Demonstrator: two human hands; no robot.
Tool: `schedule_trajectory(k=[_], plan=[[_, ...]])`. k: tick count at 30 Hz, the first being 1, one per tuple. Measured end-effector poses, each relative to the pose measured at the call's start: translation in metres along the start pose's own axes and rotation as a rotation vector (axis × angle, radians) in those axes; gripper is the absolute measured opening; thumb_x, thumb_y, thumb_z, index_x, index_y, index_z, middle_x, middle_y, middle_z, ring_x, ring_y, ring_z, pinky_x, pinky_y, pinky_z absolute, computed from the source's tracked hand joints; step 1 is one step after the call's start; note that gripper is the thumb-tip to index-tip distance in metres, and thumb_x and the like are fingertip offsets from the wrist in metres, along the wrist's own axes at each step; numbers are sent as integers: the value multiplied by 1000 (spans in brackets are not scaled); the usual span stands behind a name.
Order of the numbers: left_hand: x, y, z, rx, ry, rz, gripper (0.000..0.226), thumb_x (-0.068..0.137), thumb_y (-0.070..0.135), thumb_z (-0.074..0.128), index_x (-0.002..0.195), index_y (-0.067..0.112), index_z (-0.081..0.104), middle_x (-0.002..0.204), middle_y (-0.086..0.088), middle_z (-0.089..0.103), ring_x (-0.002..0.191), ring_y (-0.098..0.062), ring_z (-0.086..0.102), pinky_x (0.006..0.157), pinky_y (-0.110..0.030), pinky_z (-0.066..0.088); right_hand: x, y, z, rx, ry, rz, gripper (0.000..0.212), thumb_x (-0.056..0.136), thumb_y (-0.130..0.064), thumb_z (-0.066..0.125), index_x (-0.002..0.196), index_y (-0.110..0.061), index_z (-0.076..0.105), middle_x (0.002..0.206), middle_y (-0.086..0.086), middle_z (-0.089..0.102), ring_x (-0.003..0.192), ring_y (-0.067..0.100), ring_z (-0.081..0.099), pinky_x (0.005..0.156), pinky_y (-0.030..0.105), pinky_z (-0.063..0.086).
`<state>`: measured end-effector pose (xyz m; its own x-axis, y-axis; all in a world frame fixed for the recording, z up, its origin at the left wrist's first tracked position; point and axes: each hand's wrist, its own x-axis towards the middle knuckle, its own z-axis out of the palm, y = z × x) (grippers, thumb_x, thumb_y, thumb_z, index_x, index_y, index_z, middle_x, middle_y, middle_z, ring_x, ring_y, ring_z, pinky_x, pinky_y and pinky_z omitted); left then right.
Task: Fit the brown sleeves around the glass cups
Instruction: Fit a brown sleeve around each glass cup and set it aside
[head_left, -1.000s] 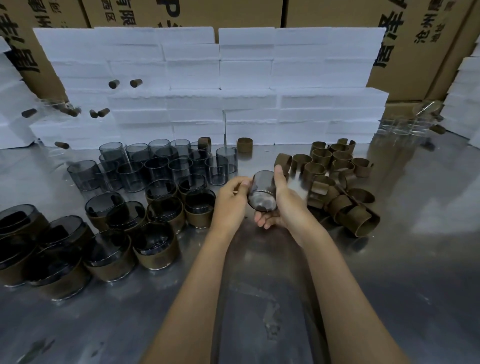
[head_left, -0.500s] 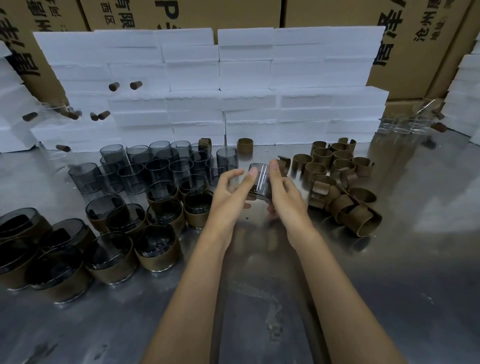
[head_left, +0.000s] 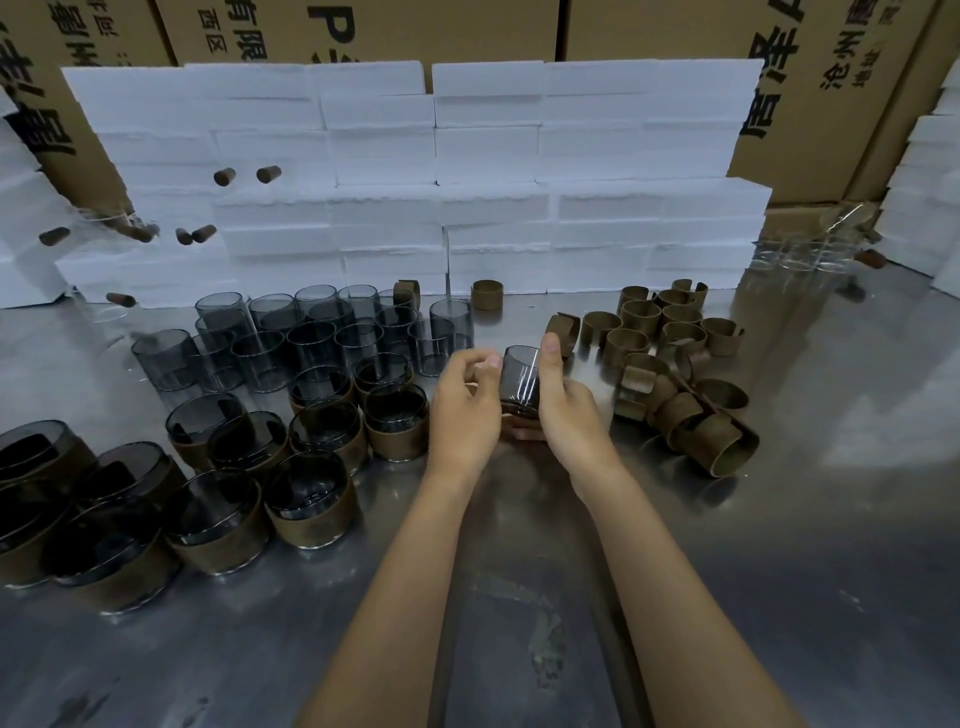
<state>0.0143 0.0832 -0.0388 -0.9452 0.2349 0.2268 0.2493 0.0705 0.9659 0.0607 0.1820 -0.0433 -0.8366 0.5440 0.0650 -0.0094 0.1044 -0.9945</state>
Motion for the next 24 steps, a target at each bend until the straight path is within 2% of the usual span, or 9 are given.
schedule_trajectory(k=[3,6,10,12,15,18,19,22,24], plan=[[3,-5,-1,42,90,36,14,107,23,53,107,16,65,91,7,64,81,-7,58,75,-27,49,0,0,2,15,22,16,61,104,-62,31,95,-20,73,86,7,79,70,16,77,60,29,63],[-1,-4,-2,85,151,63,26,107,39,50,96,19,62,78,9,62,73,-11,60,73,-34,51,1,0,4,-80,76,-25,54,109,-52,31,95,-18,71,90,9,76,78,17,77,74,33,63],[-4,0,-1,31,55,-12,44,99,60,53,107,20,68,97,6,71,92,-10,67,87,-37,57,1,-2,0,-88,136,-19,50,109,-44,41,90,-9,72,92,16,76,87,30,75,89,53,59],[-6,2,1,-9,-6,-67,44,95,63,56,108,23,68,105,7,71,98,-7,66,96,-41,56,2,-3,-2,-67,153,-12,41,106,-44,49,89,-15,73,91,13,77,85,26,75,87,52,60],[-6,0,4,90,-58,-76,51,91,69,56,104,22,69,114,3,59,109,-18,61,103,-41,49,1,-2,-2,-66,151,-13,31,99,-47,62,95,-18,73,95,6,77,92,22,74,91,50,59],[-4,2,2,59,-38,-112,46,87,68,65,81,23,62,94,10,48,90,-13,55,80,-29,45,2,-1,-3,-34,188,0,28,92,-46,71,97,-18,75,97,3,76,92,20,72,94,49,57],[-3,3,1,-20,-34,-128,42,86,65,69,82,23,63,86,13,50,82,-8,54,73,-26,43,2,-1,-3,-10,195,10,30,90,-47,73,95,-18,75,96,2,76,87,16,71,92,46,59],[-4,6,-1,-227,-38,-197,48,84,56,77,117,24,62,94,12,62,81,0,59,73,-22,49,1,-2,-3,102,173,53,47,78,-62,78,100,-20,73,97,-3,74,78,3,67,77,31,59],[-4,5,-2,-325,-54,-242,47,86,52,76,117,20,61,100,5,69,84,-7,64,73,-25,51,0,-2,-2,154,85,127,79,62,-81,76,115,-23,69,111,-4,72,96,8,70,82,32,58]])
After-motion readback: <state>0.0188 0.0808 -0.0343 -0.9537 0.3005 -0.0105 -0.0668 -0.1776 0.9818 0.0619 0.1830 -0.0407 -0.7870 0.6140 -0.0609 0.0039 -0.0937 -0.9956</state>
